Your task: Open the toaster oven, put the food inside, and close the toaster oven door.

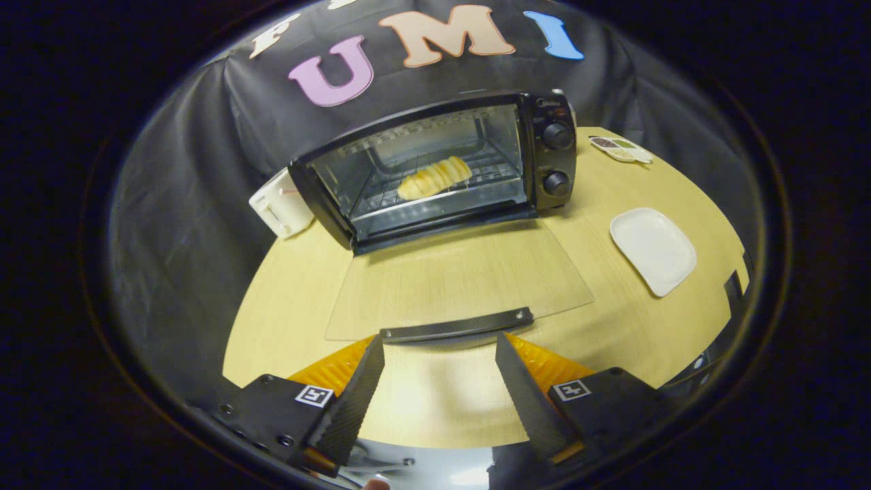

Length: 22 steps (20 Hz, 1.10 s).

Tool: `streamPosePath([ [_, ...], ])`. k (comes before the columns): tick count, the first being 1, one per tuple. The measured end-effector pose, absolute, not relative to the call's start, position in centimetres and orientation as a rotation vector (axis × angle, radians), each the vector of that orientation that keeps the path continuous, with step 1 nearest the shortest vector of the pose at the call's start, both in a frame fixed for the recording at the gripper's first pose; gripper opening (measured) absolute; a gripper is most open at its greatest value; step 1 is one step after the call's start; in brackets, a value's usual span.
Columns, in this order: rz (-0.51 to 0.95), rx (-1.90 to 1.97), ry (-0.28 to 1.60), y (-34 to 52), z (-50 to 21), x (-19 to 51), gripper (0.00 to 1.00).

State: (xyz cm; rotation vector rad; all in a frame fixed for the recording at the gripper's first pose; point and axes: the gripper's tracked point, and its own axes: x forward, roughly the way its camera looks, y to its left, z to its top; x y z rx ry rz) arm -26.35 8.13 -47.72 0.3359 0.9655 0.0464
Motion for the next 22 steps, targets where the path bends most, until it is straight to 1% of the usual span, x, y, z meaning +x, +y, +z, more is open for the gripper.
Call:
streamPosePath([
  [5, 0.054, 0.181, 1.047, 7.8, -50.7, -27.5, 1.0],
  [11, 0.067, 0.088, 1.082, 8.4, -52.8, -27.2, 1.0],
  [15, 0.05, 0.108, 1.053, 8.4, -52.9, -25.8, 1.0],
  [22, 0.035, 0.11, 1.051, 8.4, -53.0, -25.4, 1.0],
])
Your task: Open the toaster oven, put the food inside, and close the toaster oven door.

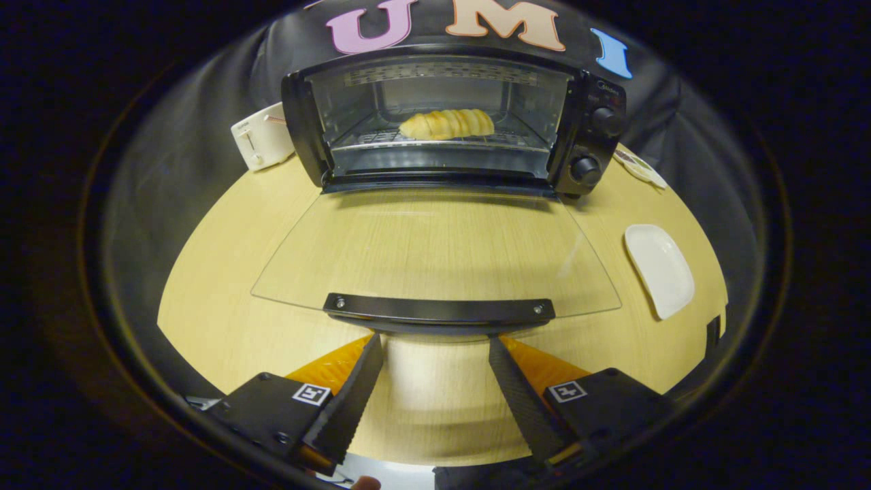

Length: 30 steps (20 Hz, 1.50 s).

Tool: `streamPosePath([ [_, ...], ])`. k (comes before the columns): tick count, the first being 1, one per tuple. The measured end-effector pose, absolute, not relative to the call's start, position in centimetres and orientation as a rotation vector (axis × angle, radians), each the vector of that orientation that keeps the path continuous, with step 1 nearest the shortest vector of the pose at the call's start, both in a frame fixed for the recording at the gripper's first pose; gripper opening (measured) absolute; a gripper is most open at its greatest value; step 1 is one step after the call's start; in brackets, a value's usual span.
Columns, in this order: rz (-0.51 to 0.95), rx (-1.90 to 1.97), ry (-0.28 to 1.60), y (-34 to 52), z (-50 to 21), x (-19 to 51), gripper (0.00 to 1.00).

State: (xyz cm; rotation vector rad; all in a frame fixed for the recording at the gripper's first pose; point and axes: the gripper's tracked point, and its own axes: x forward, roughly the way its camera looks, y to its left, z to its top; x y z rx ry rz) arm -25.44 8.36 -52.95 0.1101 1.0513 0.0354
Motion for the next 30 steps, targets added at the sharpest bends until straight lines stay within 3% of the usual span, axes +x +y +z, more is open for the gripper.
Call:
streamPosePath([
  [13, 0.035, 0.103, 0.844, 7.8, -45.6, -18.2, 1.0],
  [30, 0.032, 0.155, 0.718, 8.0, -40.8, -11.5, 1.0],
])
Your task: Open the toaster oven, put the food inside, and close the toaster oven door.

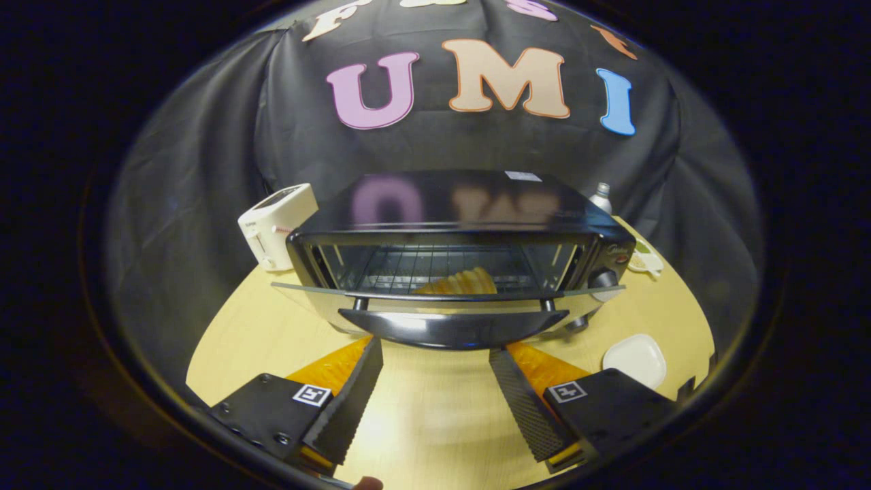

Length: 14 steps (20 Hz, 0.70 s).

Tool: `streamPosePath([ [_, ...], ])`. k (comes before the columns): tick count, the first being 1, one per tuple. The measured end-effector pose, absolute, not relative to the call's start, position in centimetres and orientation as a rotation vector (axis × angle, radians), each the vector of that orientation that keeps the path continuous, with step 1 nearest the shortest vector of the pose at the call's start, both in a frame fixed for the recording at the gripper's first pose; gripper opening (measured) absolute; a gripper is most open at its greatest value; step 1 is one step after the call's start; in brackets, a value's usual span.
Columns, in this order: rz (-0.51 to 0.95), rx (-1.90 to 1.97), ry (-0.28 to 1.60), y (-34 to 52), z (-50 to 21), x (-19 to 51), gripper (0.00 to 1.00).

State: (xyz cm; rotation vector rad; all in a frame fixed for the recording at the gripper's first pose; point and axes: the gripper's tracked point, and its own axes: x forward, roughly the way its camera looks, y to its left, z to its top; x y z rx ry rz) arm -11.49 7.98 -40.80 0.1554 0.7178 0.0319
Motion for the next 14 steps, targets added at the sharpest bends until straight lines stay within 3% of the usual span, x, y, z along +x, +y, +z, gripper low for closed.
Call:
streamPosePath([
  [8, 0.035, 0.156, 0.694, 6.9, -38.7, -10.2, 1.0],
  [14, 0.048, 0.121, 0.522, 5.7, -29.5, -7.1, 0.99],
])
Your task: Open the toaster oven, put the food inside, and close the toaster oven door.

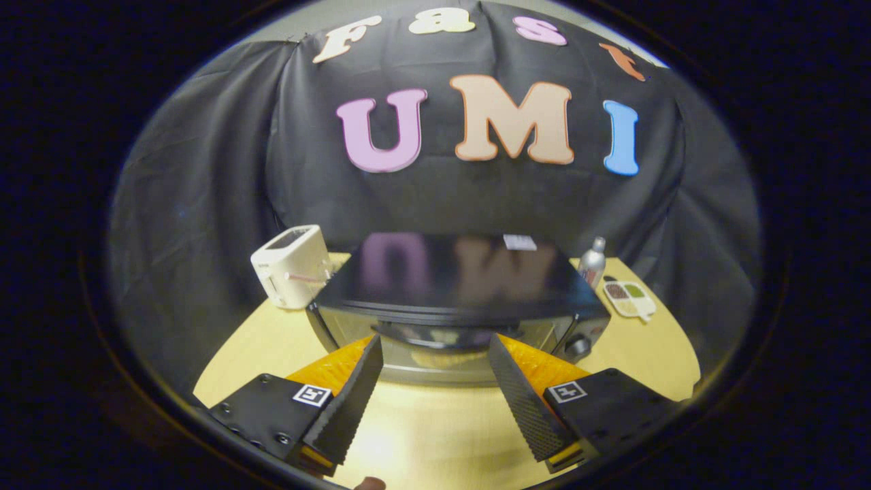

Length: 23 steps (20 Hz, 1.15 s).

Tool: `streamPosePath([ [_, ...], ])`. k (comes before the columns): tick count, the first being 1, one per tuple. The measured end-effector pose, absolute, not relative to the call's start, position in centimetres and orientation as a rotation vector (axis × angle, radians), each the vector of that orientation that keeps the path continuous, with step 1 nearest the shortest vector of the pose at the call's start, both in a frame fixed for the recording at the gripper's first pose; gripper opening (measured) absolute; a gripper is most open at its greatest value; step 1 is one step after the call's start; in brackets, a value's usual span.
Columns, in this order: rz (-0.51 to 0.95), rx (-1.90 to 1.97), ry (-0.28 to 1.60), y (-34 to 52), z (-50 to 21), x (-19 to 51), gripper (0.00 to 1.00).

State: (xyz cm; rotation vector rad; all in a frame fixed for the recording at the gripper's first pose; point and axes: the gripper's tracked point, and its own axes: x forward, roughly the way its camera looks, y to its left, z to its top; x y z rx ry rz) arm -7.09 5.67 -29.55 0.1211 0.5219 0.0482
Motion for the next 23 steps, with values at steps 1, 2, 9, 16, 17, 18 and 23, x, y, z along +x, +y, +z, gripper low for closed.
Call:
streamPosePath([
  [1, 0.04, 0.108, 0.485, 5.1, -27.5, -6.4, 0.99],
  [2, 0.034, 0.101, 0.434, 4.5, -25.1, -5.5, 0.99],
  [9, 0.027, 0.117, 0.236, 1.8, -13.0, -1.4, 0.99],
  [16, -0.033, 0.101, 0.144, -2.1, -7.0, -0.3, 0.99],
  [17, -0.045, 0.097, 0.133, -2.8, -6.5, -0.4, 0.99],
  [18, -0.055, 0.095, 0.125, -3.4, -6.1, -0.4, 0.99],
  [23, -0.085, 0.096, 0.142, -4.2, -6.6, -0.4, 0.99],
])
